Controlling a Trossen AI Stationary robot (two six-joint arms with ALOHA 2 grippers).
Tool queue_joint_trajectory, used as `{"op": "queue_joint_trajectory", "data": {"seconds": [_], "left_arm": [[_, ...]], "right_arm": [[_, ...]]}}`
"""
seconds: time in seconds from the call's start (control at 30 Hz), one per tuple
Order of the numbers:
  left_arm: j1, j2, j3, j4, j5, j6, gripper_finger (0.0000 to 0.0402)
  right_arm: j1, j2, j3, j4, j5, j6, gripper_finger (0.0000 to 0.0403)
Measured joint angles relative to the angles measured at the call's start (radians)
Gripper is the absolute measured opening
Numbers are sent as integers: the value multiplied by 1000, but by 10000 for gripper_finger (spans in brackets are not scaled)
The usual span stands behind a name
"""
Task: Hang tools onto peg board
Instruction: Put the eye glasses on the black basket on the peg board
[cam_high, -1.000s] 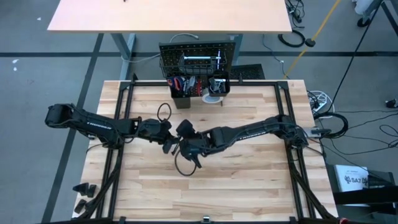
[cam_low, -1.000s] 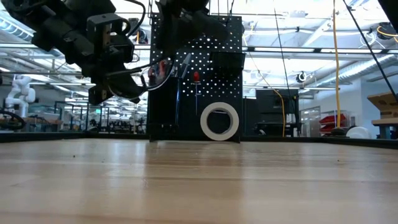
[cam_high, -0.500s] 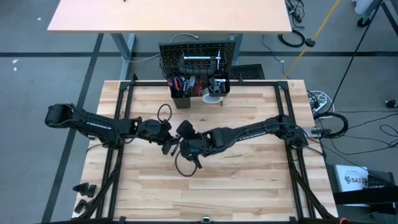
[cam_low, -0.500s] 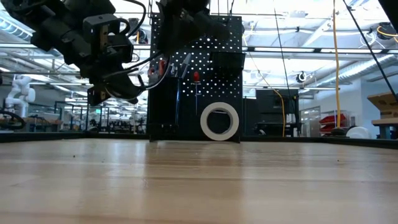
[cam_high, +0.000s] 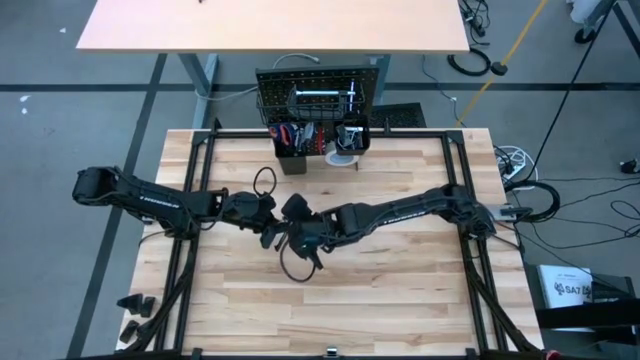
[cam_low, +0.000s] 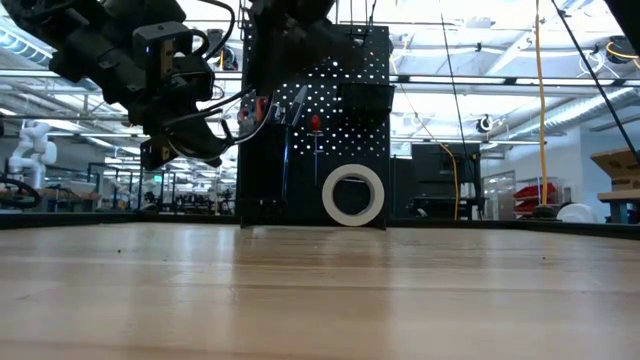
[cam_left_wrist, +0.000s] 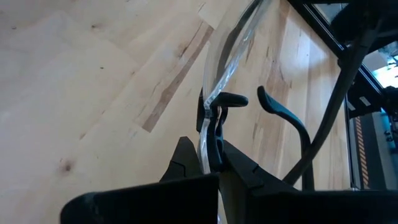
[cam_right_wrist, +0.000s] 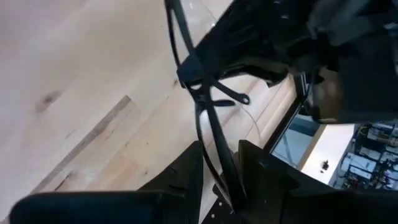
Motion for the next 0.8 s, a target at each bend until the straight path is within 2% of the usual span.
{"op": "queue_joint_trajectory", "data": {"seconds": [0.17,0.33,0.5,0.63,0.8], "left_arm": [[0,0,0,-1,8,0,0],[0,0,0,-1,10,5,0],[0,0,0,3,7,58,5],[0,0,0,5,8,112,44],[10,-2,0,2,17,159,125]], "right_arm": [[-4,30,0,7,21,-6,79],[-6,49,-1,7,85,-22,14],[2,39,-1,24,81,18,7],[2,30,-1,-22,69,79,5],[1,29,-1,-121,58,167,4]]}}
